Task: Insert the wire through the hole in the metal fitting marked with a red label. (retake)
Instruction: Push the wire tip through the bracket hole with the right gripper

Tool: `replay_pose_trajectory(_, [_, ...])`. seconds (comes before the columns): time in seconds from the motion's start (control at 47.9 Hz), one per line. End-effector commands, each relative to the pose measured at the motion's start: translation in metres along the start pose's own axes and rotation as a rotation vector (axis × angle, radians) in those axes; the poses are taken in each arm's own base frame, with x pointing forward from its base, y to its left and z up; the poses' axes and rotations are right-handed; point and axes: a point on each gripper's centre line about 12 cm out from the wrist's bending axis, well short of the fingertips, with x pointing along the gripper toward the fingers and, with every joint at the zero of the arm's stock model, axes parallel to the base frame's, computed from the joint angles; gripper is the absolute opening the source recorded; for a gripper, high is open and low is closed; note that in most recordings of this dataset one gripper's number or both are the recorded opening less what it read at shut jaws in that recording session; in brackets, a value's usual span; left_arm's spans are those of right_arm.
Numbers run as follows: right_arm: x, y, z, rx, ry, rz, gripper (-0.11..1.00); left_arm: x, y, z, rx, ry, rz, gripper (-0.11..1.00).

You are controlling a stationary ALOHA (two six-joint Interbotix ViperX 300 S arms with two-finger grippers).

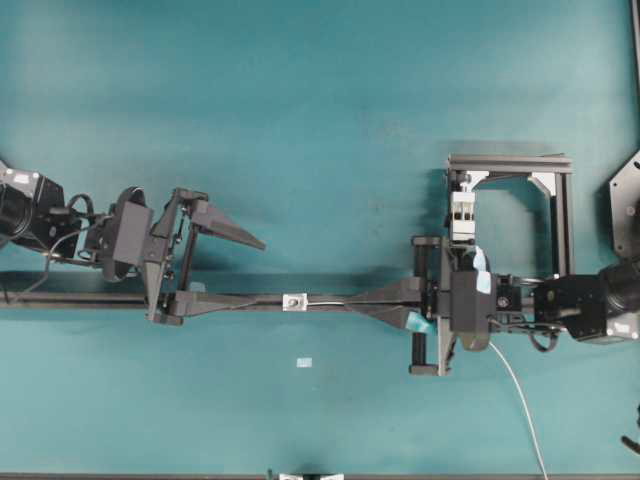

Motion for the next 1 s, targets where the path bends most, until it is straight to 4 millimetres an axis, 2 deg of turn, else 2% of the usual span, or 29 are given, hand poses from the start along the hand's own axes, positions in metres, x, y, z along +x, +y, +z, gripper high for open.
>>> replay_pose_trajectory(0.0, [0.004, 0.002, 0.01, 0.018, -0.035, -0.001, 0.02, 0.002, -0.001, 0.006, -0.001, -0.023, -0.004, 0.61])
replay_pose_trajectory(0.981, [0.037, 0.004, 0.017, -0.003, -0.078, -0.026, 0.02, 0.011, -0.002, 0.004, -0.004, 0.014, -0.004, 0.61])
